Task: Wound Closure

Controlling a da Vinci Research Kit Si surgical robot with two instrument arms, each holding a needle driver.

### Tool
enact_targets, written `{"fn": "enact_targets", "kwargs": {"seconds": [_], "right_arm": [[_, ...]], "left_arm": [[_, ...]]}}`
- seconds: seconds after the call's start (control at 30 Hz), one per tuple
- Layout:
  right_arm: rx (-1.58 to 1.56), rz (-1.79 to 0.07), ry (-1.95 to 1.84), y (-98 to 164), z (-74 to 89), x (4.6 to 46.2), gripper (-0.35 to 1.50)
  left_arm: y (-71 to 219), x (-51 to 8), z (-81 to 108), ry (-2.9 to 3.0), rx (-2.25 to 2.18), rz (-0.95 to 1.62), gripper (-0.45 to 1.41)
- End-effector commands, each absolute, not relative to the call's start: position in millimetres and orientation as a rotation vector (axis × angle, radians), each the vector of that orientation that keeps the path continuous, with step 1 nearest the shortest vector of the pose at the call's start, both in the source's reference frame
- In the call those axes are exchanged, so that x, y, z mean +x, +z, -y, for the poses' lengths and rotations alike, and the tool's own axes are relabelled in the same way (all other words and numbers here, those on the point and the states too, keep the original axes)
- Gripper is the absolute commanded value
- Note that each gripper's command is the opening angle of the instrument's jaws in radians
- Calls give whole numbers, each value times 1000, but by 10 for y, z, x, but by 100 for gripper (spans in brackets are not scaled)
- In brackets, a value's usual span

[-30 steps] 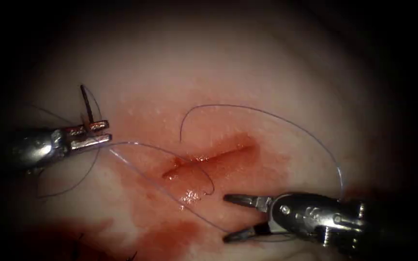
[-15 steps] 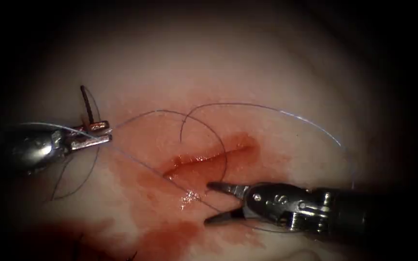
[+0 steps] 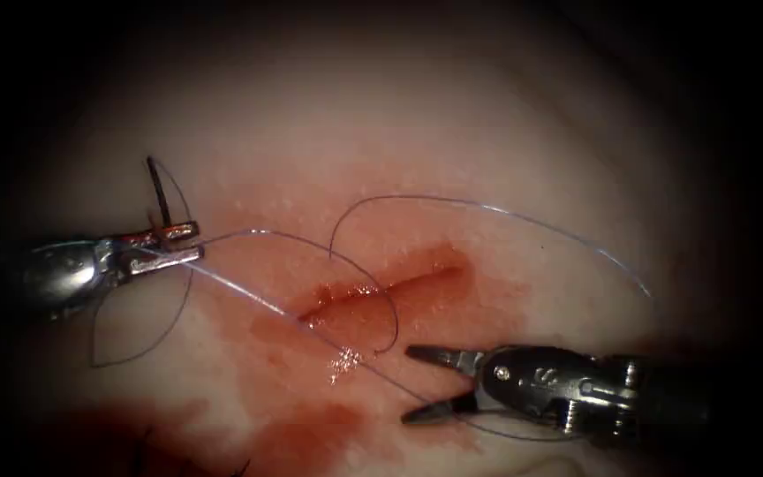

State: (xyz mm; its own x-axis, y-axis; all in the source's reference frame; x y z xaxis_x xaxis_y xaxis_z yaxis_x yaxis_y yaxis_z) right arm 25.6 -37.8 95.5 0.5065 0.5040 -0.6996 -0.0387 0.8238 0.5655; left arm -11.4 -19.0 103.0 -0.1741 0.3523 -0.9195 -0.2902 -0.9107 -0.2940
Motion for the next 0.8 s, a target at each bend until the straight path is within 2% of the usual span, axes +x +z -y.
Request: {"fn": "enact_targets", "kwargs": {"seconds": [0.03,0.23,0.33,0.4,0.5,0.53,0.57,0.6,0.63,0.8], "right_arm": [[529,-998,343,954,379,255,52],[519,-1001,383,964,368,265,52],[516,-1019,441,983,355,288,78],[517,-1024,459,986,352,294,79],[534,-1031,475,990,350,305,71],[539,-1033,473,990,350,307,66],[552,-1035,472,990,351,310,51],[580,-1049,455,989,353,311,-27],[593,-1050,443,989,356,309,-35],[612,-1028,423,982,363,294,-35]], "left_arm": [[1035,-119,191,2130,-1689,74,-45],[1035,-121,192,2130,-1690,74,-45],[1035,-121,192,2130,-1690,74,-45],[1035,-121,192,2130,-1690,74,-45],[1035,-120,193,2130,-1690,74,-45],[1035,-120,193,2130,-1691,75,-45],[1035,-120,193,2131,-1691,75,-45],[1035,-119,193,2131,-1691,75,-45],[1035,-119,193,2131,-1691,75,-45],[1035,-119,193,2131,-1691,75,-45]]}}
